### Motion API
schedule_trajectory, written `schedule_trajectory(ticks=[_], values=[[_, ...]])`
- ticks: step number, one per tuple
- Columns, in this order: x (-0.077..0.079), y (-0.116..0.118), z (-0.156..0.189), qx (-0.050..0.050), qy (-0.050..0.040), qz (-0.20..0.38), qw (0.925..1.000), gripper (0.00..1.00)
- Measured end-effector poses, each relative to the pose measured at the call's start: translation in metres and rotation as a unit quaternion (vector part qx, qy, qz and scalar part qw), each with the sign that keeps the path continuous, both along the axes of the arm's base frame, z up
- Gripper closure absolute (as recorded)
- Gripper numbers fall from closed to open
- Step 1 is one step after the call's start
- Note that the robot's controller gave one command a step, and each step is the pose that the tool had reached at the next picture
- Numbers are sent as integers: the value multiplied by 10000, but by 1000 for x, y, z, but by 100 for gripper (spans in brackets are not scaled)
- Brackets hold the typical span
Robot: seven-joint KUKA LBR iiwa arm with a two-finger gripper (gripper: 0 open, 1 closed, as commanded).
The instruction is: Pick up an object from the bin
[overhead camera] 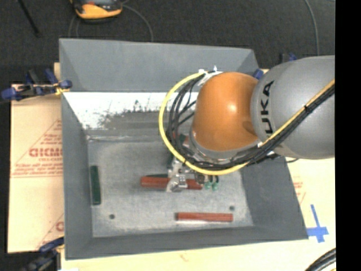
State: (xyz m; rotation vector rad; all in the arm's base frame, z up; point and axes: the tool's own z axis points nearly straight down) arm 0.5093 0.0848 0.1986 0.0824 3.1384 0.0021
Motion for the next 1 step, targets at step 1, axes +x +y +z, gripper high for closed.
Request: schedule_trajectory(ticks=[1], values=[[-6,0,16,-17,37,555,9984,100]])
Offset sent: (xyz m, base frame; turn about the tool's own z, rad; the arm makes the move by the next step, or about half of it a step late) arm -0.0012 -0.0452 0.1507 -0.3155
